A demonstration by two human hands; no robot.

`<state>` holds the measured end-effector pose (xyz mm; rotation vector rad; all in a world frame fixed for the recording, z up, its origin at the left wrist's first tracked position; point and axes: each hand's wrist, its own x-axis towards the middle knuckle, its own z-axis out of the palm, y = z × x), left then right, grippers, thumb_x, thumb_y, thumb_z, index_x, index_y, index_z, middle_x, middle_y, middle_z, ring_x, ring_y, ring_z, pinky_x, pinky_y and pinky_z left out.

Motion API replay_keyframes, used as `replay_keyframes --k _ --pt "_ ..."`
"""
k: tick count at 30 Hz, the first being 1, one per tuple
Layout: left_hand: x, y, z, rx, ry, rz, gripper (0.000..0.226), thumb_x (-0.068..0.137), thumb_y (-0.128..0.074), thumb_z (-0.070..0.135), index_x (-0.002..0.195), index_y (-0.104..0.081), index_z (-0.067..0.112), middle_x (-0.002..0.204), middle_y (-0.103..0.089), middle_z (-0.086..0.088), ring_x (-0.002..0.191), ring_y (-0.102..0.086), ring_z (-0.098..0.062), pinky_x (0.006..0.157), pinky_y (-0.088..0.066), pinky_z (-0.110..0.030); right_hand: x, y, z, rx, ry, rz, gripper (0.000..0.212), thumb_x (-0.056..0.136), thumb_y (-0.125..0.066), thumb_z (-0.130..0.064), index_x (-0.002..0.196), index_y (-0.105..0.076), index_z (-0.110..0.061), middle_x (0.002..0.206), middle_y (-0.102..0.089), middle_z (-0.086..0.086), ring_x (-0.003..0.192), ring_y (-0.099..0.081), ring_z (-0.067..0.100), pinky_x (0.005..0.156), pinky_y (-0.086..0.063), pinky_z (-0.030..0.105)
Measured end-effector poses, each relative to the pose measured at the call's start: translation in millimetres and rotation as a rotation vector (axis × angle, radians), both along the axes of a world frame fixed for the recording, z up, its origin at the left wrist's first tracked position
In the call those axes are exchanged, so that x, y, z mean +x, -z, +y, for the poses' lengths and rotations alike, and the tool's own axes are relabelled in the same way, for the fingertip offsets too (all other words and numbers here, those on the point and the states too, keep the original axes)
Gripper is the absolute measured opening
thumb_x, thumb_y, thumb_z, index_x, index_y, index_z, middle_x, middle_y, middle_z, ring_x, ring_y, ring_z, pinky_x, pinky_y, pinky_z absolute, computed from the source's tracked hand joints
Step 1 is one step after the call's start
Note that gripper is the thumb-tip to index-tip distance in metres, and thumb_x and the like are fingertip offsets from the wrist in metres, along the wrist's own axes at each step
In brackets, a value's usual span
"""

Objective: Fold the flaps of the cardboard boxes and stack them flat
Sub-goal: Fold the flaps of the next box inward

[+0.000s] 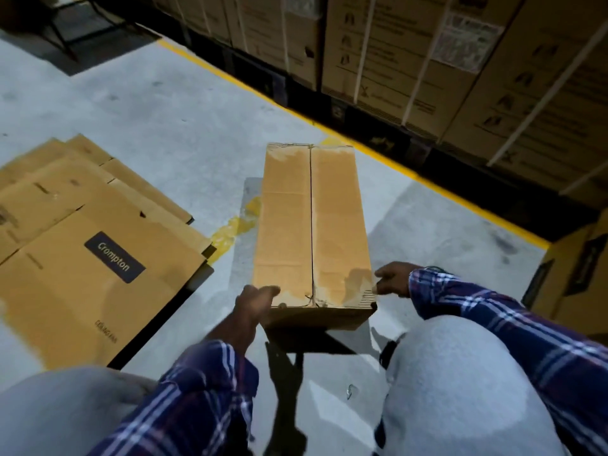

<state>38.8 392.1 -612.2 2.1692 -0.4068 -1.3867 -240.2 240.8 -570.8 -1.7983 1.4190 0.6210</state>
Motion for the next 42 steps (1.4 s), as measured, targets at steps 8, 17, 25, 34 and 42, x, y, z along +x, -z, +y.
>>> replay_keyframes --k 8,17,25,34,42 --pt "0 -149 -42 -0.222 0.774 -0.261 0.05 0.102 -0.057 0.047 0.138 -0.06 0.013 0.141 -0.058 -0.008 0.126 -0.057 -0.027 0.098 -0.045 -0.037 40 -127 -2 -0.371 -0.094 -0.186 0.062 0.095 -0.066 -0.048 0.145 -0.054 -0.016 0.135 -0.064 0.003 0.123 -0.057 0.024 0.102 -0.042 0.033" --pt "-8 -124 -53 -0.075 1.137 -0.603 0.058 0.102 -0.051 0.055 0.151 -0.046 0.024 0.15 -0.053 -0.006 0.137 -0.049 -0.028 0.109 -0.043 -0.045 69 -13 78 -0.407 0.012 -0.178 0.035 0.087 -0.072 -0.047 0.115 -0.07 -0.027 0.12 -0.064 0.001 0.111 -0.061 0.025 0.091 -0.051 0.037" --pt "-7 -113 -69 -0.028 1.279 -0.734 0.06 0.099 -0.047 0.064 0.15 -0.043 0.032 0.144 -0.058 -0.001 0.13 -0.055 -0.027 0.102 -0.048 -0.048 95 54 81 -0.443 -0.208 -0.047 0.046 0.081 -0.073 -0.035 0.117 -0.048 -0.022 0.121 -0.053 0.004 0.112 -0.053 0.028 0.08 -0.046 0.039" --pt "5 -116 -71 0.005 1.304 -0.685 0.065 0.099 -0.046 0.066 0.153 -0.038 0.032 0.147 -0.055 0.0 0.132 -0.053 -0.027 0.102 -0.047 -0.047 102 51 73 -0.447 -0.3 -0.1 0.019 0.093 -0.061 -0.031 0.11 -0.056 -0.026 0.112 -0.065 0.004 0.101 -0.064 0.03 0.075 -0.044 0.036" --pt "-9 -118 -65 0.032 1.317 -0.671 0.067 0.099 -0.048 0.064 0.155 -0.036 0.03 0.15 -0.053 -0.003 0.134 -0.051 -0.028 0.105 -0.046 -0.049 84 24 74 -0.565 -0.162 -0.2 0.017 0.087 -0.061 -0.024 0.1 -0.052 -0.027 0.103 -0.063 0.0 0.085 -0.056 0.026 0.068 -0.042 0.033"
